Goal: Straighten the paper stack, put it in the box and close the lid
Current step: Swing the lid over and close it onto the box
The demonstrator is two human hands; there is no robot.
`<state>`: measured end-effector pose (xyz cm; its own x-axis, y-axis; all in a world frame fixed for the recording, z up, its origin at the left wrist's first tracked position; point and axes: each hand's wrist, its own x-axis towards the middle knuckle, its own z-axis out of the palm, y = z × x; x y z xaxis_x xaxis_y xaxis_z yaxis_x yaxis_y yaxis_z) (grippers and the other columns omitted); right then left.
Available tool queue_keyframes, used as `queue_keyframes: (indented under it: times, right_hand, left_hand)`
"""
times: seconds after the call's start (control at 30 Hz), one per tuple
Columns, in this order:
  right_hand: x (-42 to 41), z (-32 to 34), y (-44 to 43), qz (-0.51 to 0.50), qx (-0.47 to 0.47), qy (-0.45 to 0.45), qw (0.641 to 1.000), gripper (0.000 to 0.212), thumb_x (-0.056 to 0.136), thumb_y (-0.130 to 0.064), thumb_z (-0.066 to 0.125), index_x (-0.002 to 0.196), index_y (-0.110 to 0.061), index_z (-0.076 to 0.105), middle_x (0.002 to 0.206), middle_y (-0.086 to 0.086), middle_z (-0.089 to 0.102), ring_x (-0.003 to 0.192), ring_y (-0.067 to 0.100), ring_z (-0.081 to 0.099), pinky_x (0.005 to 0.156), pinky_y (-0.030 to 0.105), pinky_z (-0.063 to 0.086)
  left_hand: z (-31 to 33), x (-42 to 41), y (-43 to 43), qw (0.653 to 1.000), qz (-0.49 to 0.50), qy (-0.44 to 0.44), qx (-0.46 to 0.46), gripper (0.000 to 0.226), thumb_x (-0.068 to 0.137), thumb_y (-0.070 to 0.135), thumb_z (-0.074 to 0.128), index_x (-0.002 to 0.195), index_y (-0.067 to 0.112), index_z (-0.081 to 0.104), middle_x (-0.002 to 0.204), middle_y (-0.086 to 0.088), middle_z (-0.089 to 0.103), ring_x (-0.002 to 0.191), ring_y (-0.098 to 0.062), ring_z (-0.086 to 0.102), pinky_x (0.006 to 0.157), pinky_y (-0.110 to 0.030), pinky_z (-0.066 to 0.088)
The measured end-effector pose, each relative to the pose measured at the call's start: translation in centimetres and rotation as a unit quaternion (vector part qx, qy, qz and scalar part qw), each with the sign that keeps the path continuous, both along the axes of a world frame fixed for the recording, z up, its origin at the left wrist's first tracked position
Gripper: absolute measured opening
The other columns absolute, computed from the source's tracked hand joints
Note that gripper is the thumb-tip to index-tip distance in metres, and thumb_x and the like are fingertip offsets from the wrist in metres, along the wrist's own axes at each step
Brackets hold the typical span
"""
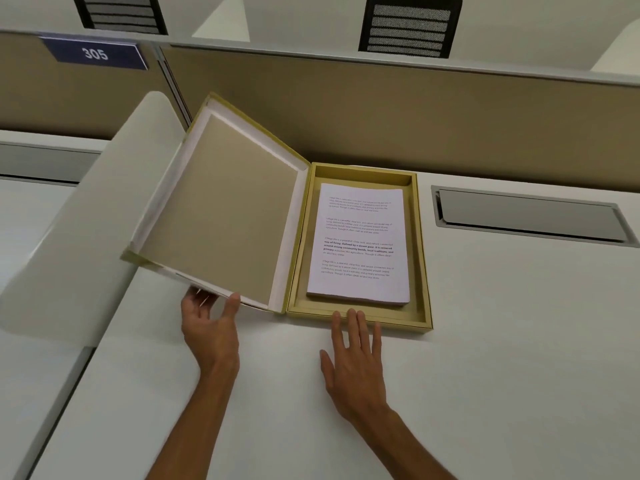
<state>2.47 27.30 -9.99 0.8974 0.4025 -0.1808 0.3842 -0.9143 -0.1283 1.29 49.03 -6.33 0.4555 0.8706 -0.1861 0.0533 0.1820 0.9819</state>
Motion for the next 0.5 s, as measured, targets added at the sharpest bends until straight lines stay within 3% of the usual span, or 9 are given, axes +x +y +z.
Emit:
queue_keyframes:
  times: [0.1,0.23,0.33,0.43,0.5]
  right_hand:
    - [-0.1,0.1,0.1,-0.003,0.002,-0.002,1.0,0.071,0.1,-0.052,0.014,0.152,-0.009,0.039,0.157,0.021,0.037,0.146,0.038,0.032,0.113,0.058,0.017]
    - [-0.1,0.2,0.1,-0.007,0.005,-0.009,1.0,0.07,0.1,-0.052,0.018,0.151,-0.01,0.04,0.156,0.02,0.038,0.146,0.037,0.033,0.114,0.057,0.015]
    - [-0.1,0.2,0.2,-0.013,0.009,-0.019,1.0,0.07,0.097,-0.053,0.025,0.149,-0.011,0.044,0.154,0.019,0.043,0.143,0.037,0.038,0.113,0.056,0.015]
    - [-0.1,0.2,0.2,-0.017,0.015,-0.027,0.999,0.067,0.098,-0.052,0.028,0.147,-0.012,0.048,0.152,0.018,0.046,0.141,0.036,0.042,0.113,0.055,0.015]
    - [-0.1,0.1,0.1,-0.016,0.024,-0.042,0.999,0.063,0.096,-0.051,0.047,0.145,-0.012,0.051,0.15,0.018,0.049,0.14,0.036,0.044,0.113,0.052,0.013]
  left_hand:
    - [0.9,0.0,-1.3,0.997,-0.022,0.003,0.07,0.064,0.073,0.001,0.085,0.127,0.019,0.054,0.115,0.009,0.068,0.111,-0.009,0.066,0.085,-0.015,0.055]
    - [1.2,0.5,-3.0,0.994,-0.047,0.025,0.098,0.069,0.075,0.004,0.084,0.13,0.021,0.046,0.122,-0.01,0.068,0.109,-0.019,0.069,0.09,-0.031,0.058]
    - [1.3,0.8,-4.0,0.989,-0.068,0.044,0.121,0.071,0.076,0.008,0.083,0.134,0.02,0.044,0.127,-0.014,0.067,0.111,-0.023,0.067,0.091,-0.033,0.055]
    - [1.5,1.1,-4.9,0.982,-0.092,0.048,0.156,0.07,0.077,0.01,0.083,0.134,0.019,0.046,0.131,-0.013,0.064,0.112,-0.018,0.063,0.087,-0.021,0.053]
    - [1.6,1.3,-5.5,0.976,-0.108,0.055,0.183,0.065,0.077,0.01,0.083,0.133,0.016,0.049,0.132,-0.011,0.063,0.111,-0.018,0.063,0.081,-0.01,0.052]
